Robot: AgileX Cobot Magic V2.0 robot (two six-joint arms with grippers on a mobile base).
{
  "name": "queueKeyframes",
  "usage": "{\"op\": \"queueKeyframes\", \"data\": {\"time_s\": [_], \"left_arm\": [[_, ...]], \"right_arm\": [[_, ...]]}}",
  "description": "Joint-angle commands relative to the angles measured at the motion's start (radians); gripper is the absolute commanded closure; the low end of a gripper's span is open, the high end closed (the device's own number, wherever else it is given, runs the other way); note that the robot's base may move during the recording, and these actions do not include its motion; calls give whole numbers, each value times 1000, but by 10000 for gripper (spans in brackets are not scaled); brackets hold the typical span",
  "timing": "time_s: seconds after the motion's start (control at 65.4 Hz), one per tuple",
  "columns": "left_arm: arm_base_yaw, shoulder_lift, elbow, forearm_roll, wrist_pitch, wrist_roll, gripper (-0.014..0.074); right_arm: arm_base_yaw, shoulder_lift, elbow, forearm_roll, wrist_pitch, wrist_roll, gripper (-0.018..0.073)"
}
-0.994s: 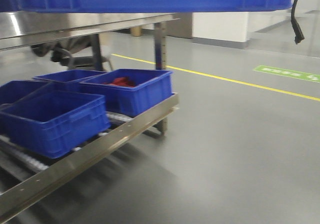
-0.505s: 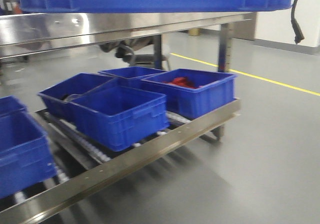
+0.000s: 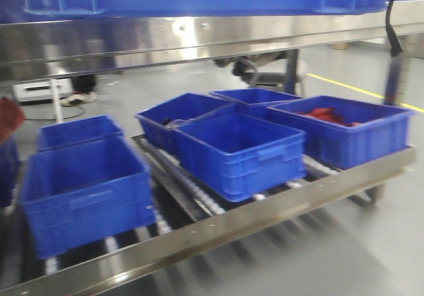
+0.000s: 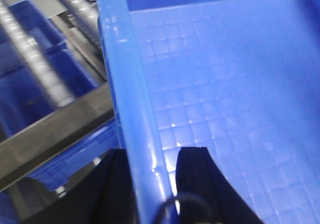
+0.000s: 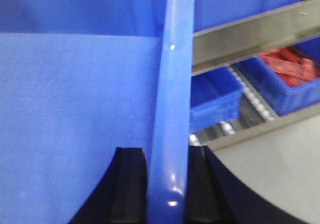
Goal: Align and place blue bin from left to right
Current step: 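Drive toward the other bin rack holding the blue bin in both grippers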
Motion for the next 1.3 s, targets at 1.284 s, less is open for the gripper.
{"op": "queueKeyframes", "data": {"time_s": [1.284], "left_arm": [[-7, -29, -16, -50, -77, 17, 707]], "right_arm": [[5, -21, -18, 6, -105, -14, 629]]}}
